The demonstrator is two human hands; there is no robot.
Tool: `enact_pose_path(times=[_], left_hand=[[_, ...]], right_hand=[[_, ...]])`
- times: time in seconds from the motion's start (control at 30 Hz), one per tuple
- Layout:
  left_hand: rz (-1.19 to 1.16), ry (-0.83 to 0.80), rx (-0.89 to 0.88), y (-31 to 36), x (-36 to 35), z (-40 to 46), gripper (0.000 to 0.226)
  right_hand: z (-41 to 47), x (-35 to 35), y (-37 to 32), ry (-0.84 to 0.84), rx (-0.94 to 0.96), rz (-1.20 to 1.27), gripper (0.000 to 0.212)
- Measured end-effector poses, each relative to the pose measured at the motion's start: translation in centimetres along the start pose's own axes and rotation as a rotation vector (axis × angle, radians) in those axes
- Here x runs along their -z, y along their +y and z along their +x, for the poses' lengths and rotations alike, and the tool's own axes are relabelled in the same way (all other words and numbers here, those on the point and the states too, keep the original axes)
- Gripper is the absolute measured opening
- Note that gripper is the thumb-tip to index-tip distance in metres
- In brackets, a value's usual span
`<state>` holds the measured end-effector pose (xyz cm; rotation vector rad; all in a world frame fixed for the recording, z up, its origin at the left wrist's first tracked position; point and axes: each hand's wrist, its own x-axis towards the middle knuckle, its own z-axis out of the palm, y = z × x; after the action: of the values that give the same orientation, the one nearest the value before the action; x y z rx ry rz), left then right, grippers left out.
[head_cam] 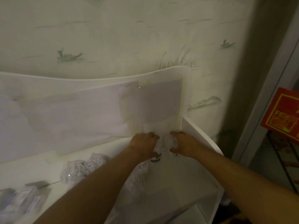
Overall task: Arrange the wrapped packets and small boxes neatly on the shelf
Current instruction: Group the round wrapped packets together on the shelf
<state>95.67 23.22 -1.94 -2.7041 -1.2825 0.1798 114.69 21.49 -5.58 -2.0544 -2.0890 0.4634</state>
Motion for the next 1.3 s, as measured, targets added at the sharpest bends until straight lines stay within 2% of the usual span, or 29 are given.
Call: enact_pose_path(times=[0.13, 0.3, 0.47, 0.53, 0.6, 0.73, 0.83, 1.03, 1.2, 1.3], left_hand=[[-0.048, -0.007, 0.017, -0.2, 0.2, -0.9, 0.071], [-0.109, 0.039, 0.072, -1.5, 1.4, -2.8, 0.056], [-0.100, -0.176, 0.099, -2.9, 2.3, -4.5, 0.045], [-0.169, -0.312, 0.065, -3.3, 2.2, -5.3, 0.050], [-0.184, -0.374, 0.028, -3.5, 2.0, -6.2, 0.057], [-0.203, -0.348, 0.030, -3.5, 1.1, -7.2, 0.063], [-0.260, -0.281, 0.017, -3.3, 0.6, -7.7, 0.067], [-0.259, -0.258, 0.062, -3.7, 0.1, -7.1, 0.061], [-0.367, -0.244, 0.085, -3.5, -0.9, -7.0, 0.071], [-0.355, -0.207, 0.071, -3.2, -1.4, -6.8, 0.073]], right_hand=[[-1.0, 0.6, 0.1, 0.007, 0.031, 0.004, 0.093], [-3.0, 1.7, -1.8, 0.140, 0.154, 0.021, 0.064], [-5.3, 1.0, -6.9, 0.075, 0.246, 0.039, 0.049], [-6.2, 0.3, -8.3, 0.033, 0.281, 0.066, 0.048], [-7.0, -0.7, -9.4, -0.032, 0.318, 0.090, 0.050], [-8.5, -2.3, -10.8, -0.118, 0.383, 0.113, 0.068], [-9.3, -2.9, -11.0, -0.077, 0.405, 0.090, 0.079], [-9.8, -3.8, -11.4, -0.025, 0.398, 0.033, 0.077], [-9.9, -4.0, -11.2, -0.036, 0.367, 0.022, 0.083], [-10.1, -4.1, -11.2, -0.051, 0.349, 0.026, 0.079]])
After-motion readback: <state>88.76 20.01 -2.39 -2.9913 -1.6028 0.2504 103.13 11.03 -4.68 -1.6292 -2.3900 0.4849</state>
